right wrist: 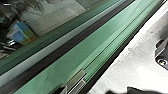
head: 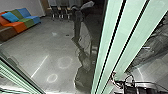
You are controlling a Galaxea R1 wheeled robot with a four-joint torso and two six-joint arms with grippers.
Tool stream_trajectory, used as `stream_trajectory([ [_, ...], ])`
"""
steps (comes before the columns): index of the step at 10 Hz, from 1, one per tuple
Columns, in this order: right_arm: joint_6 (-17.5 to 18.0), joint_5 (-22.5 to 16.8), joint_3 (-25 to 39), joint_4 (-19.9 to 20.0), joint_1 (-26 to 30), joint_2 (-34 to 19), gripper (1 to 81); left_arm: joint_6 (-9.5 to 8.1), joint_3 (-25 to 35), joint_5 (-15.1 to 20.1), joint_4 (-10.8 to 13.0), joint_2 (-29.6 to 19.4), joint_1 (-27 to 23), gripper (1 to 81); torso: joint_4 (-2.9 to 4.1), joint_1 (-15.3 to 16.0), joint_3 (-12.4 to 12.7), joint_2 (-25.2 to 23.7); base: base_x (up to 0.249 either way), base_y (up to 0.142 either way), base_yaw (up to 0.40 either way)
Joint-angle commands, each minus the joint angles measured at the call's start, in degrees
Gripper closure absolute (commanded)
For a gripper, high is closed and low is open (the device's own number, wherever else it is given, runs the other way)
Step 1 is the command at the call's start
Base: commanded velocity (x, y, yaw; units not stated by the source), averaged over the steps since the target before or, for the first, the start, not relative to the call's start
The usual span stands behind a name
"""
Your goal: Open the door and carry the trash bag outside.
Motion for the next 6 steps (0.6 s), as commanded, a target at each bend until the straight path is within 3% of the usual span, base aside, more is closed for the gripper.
stream_trajectory([
  [1, 6.75, -19.99, -9.04, 9.81, 8.83, -9.35, 1.0, -0.21, 0.65, 4.43, -0.32, -0.15, 0.25, 81.1, 0.0, 0.0, 0.0, 0.0, 0.0, 0.0, 0.0],
  [6, 6.4, -22.45, -7.11, 9.81, 13.14, -10.93, 1.0, -0.21, 0.74, 4.43, -0.32, -0.24, 0.26, 81.1, 0.05, 0.0, -0.07, 0.04, 0.0, 0.0, 0.0],
])
